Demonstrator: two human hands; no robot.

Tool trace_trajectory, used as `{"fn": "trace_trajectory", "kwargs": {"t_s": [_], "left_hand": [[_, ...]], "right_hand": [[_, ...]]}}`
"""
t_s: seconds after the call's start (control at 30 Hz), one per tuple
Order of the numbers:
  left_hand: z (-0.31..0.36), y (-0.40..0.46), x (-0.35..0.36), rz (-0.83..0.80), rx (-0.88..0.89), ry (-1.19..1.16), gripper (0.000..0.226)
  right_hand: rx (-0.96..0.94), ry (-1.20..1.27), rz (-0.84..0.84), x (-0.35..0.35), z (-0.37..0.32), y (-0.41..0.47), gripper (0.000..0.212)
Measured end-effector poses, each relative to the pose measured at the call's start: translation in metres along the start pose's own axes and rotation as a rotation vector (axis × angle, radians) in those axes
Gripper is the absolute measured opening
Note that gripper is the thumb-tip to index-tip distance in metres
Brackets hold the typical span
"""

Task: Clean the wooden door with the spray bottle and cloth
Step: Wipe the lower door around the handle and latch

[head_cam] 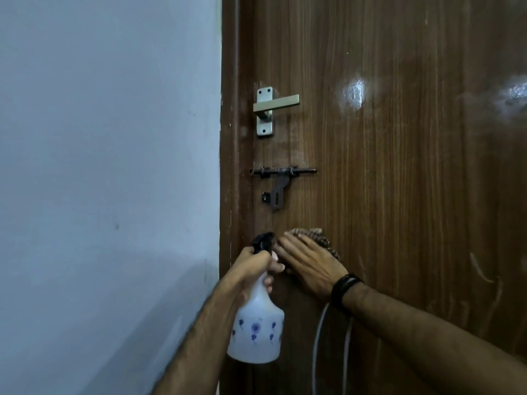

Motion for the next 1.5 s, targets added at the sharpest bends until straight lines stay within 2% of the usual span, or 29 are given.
{"fn": "trace_trajectory", "kwargs": {"t_s": [0.1,0.2,0.27,0.37,0.47,0.53,0.67,0.87,0.93,1.07,1.13,1.27,1.37,1.5], "left_hand": [[-0.006,0.004,-0.008,0.024,-0.016,0.03,0.016],[-0.012,0.007,-0.02,0.068,-0.028,0.038,0.018],[-0.015,0.008,-0.026,0.081,-0.028,0.031,0.018],[-0.018,0.011,-0.032,0.1,-0.014,0.015,0.019],[-0.02,0.018,-0.037,0.122,0.006,-0.009,0.038],[-0.018,0.022,-0.037,0.124,0.03,-0.016,0.039],[-0.015,0.029,-0.037,0.114,0.057,-0.039,0.022],[-0.018,0.039,-0.045,0.14,0.049,-0.029,0.026],[-0.02,0.039,-0.046,0.138,0.038,-0.023,0.019],[-0.023,0.035,-0.042,0.117,0.02,-0.016,0.019],[-0.021,0.035,-0.042,0.108,0.039,-0.035,0.019],[-0.017,0.036,-0.048,0.126,0.07,-0.052,0.019],[-0.014,0.034,-0.055,0.139,0.076,-0.06,0.022],[-0.016,0.032,-0.059,0.094,0.054,-0.018,0.03]], "right_hand": [[0.176,0.107,0.019,-0.018,0.047,0.036,0.053],[0.227,0.165,0.042,-0.021,0.056,0.048,0.054],[0.222,0.187,0.06,-0.015,0.045,0.043,0.054],[0.095,0.139,0.083,-0.002,0.011,0.026,0.055],[-0.007,0.14,0.14,0.006,-0.014,0.01,0.051],[0.003,0.156,0.181,0.003,-0.014,0.012,0.048],[0.135,0.196,0.291,-0.014,0.015,0.046,0.049],[0.24,0.348,0.455,-0.031,0.021,0.055,0.035],[0.234,0.363,0.451,-0.028,0.013,0.048,0.033],[0.06,0.346,0.411,-0.017,-0.017,0.026,0.034],[0.089,0.368,0.422,-0.023,-0.008,0.03,0.038],[0.328,0.443,0.469,-0.047,0.03,0.06,0.027],[0.326,0.452,0.463,-0.05,0.032,0.069,0.026],[0.196,0.465,0.395,-0.032,-0.004,0.046,0.041]]}}
Point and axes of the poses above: each hand's wrist, its own y-axis towards the middle knuckle, its own x-axis out of the palm, z = x × y, the point moved 7 cm from there along y, towards the middle knuckle, and after that the axes turned 9 degrees about -z, right-handed, at the moved point
